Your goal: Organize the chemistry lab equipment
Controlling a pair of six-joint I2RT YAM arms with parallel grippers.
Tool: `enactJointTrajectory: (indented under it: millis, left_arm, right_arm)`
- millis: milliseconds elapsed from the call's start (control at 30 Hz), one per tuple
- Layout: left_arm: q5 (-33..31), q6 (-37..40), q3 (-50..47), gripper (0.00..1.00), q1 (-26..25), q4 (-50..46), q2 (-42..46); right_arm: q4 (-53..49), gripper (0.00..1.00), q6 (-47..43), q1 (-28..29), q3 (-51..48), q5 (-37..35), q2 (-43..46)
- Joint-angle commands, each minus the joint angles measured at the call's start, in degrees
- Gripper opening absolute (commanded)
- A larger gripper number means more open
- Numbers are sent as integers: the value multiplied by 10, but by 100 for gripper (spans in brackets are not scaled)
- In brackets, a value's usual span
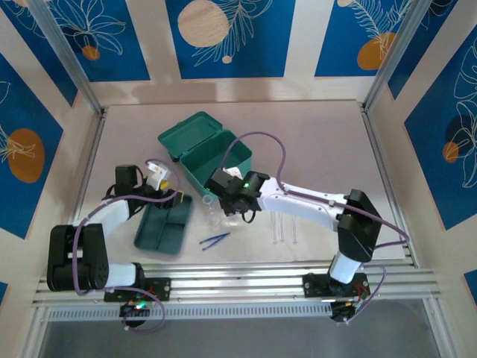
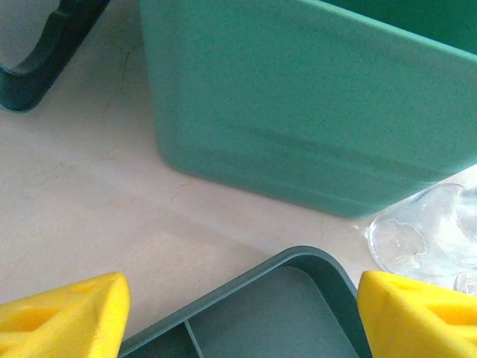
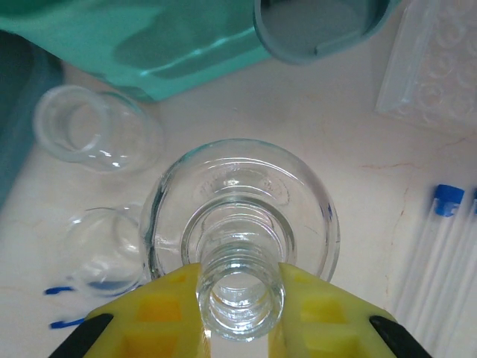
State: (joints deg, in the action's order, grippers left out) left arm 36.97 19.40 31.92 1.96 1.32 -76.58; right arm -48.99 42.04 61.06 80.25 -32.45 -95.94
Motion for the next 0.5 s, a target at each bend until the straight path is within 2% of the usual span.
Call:
enactJointTrajectory:
  millis: [0,467]
  left_arm:
    - [1,-3,-6,80,-5,11,12]
    - [-1,-3,-5,80,-5,11,8]
  right_arm:
    - [-34,16,-5,7,35,-17,37]
    - [-61,16,-70,-10,165,-31,47]
